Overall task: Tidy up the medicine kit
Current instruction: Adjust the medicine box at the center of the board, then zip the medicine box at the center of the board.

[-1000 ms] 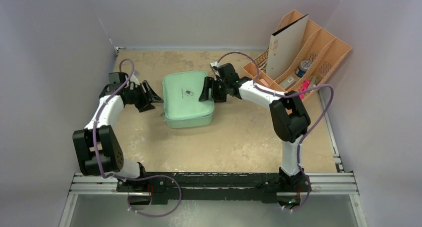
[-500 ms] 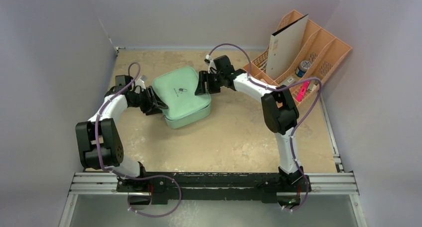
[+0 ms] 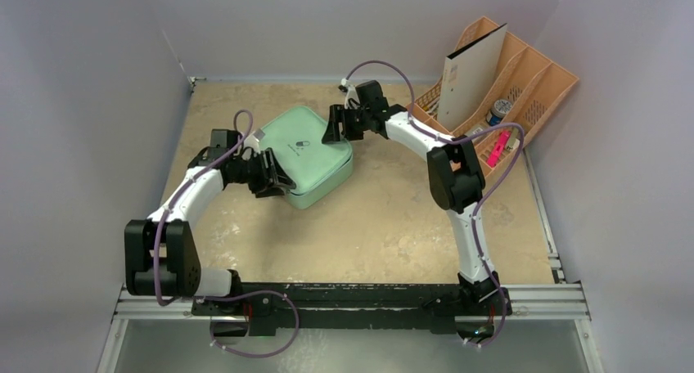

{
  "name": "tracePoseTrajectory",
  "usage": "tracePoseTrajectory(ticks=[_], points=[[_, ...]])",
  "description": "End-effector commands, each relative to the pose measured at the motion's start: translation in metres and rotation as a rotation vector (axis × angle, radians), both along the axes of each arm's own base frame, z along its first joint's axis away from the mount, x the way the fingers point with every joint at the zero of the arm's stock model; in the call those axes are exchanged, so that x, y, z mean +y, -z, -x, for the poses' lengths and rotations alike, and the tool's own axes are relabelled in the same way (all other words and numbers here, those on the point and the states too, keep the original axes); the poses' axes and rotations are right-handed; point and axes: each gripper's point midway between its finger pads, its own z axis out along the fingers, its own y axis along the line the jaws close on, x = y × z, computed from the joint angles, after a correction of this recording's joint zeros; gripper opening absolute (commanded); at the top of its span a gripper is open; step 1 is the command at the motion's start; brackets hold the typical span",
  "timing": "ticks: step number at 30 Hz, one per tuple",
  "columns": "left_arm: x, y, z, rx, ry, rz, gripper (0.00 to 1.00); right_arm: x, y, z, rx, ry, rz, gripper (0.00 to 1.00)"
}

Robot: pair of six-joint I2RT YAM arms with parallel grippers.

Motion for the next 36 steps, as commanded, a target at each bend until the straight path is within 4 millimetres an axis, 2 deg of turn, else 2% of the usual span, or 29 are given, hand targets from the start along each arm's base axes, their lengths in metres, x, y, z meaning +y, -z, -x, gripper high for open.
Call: tracePoseTrajectory(ticks=[1, 9, 18, 22, 25, 28, 31, 36], points=[[0.004, -0.007, 0.007, -0.081, 0.013, -0.089, 0.51, -0.006, -0.032, -0.006, -0.068, 0.001, -0.004, 0.68], [0.002, 0.018, 0.018, -0.051, 0.025, -0.132, 0.57, -0.01, -0.041, 0.0, -0.048, 0.036, -0.027, 0.7], [-0.002, 0.018, 0.011, -0.089, 0.027, -0.151, 0.54, -0.014, -0.046, 0.003, -0.055, 0.044, -0.014, 0.69], [0.004, 0.017, 0.004, -0.088, 0.047, -0.206, 0.49, -0.013, -0.046, 0.004, -0.05, 0.044, -0.02, 0.69], [0.016, 0.01, 0.002, -0.11, 0.089, -0.308, 0.48, -0.014, -0.045, 0.009, -0.042, 0.03, -0.02, 0.69], [0.019, -0.007, 0.001, -0.222, 0.159, -0.34, 0.52, -0.016, -0.045, 0.012, -0.042, 0.03, -0.02, 0.69], [0.003, -0.026, 0.001, -0.454, 0.306, -0.295, 0.53, -0.013, -0.051, 0.014, -0.046, 0.033, -0.05, 0.69], [0.0, -0.035, 0.003, -0.677, 0.465, -0.339, 0.57, -0.01, -0.056, 0.017, -0.043, 0.036, -0.085, 0.69]])
